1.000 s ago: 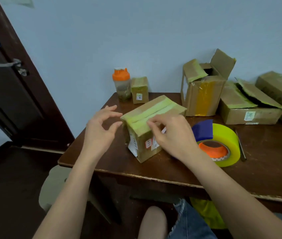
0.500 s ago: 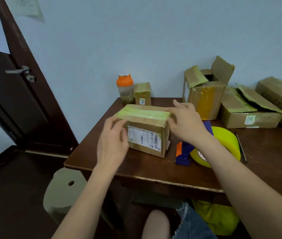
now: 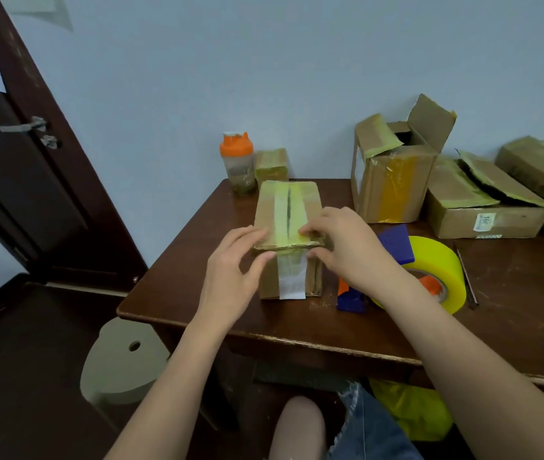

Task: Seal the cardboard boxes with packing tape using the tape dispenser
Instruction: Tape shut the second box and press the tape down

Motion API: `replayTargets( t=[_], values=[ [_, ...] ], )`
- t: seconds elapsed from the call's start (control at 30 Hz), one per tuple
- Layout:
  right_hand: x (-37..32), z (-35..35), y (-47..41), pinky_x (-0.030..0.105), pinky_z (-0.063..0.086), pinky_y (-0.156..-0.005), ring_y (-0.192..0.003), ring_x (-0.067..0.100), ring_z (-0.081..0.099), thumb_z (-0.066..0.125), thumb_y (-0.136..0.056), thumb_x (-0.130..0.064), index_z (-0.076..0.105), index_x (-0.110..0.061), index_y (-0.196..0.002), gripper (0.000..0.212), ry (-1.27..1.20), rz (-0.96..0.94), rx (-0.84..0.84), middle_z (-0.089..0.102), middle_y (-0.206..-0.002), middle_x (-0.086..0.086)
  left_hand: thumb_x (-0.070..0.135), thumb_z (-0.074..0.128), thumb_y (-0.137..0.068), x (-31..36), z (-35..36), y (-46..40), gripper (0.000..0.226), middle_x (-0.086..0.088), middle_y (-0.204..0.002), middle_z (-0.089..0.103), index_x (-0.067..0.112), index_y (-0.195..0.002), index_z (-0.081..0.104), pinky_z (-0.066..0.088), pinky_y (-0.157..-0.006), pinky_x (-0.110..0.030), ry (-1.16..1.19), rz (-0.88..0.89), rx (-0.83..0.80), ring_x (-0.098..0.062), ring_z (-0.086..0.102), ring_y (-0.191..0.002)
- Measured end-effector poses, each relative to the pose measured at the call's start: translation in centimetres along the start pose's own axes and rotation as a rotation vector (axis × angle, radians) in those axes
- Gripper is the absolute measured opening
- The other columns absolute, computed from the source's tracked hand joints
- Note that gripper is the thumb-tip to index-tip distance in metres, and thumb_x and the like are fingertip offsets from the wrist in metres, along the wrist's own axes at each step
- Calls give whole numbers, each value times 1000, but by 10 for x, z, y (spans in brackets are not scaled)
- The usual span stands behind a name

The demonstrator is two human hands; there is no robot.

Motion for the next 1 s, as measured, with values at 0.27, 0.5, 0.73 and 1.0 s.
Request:
replayTargets(
  t=[0.27,0.5,0.73,1.0],
  values=[
    [-2,-5,4,29,36,-73,-89,20,50,62,-93,-28,73,-20,-113,25,36,-35,81,66,-100,-1,0,69,-85,2,-3,-3,18,-6,-106,70,7,-101,75,48,-101,-28,36,79,104,-13,63,-111],
    [-7,-2,4,31,39,-70,-83,18,46,61,-94,-27,75,-17,-102,19,32,-45,128,63,-92,-3,-2,67,-87,-2,-3,4,18,-10,-105,70,3,-103,74,50,-100,-32,26,82,162,-19,64,-111],
    [-1,-26,8,39,53,-85,-114,16,56,55,-95,-40,53,-33,-136,41,92,12,-55,61,-125,-7,8,68,-89,9,-2,1,20,-4,-111,66,7,-108,72,39,-100,-7,-103,73,45,-12,59,-114],
    [78,-20,44,48,32,-110,-139,34,24,64,-76,-68,29,-48,-146,80,391,293,-636,32,-153,1,11,67,-91,21,4,-2,22,-1,-112,58,9,-112,72,38,-86,-1,-93,47,12,-5,53,-103]
  ],
)
Point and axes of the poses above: each hand's wrist, its own y-axis away from the middle knuckle, its own z-axis out of the palm, x = y × z, the point moved 10 cm from there along -y, towards the middle knuckle
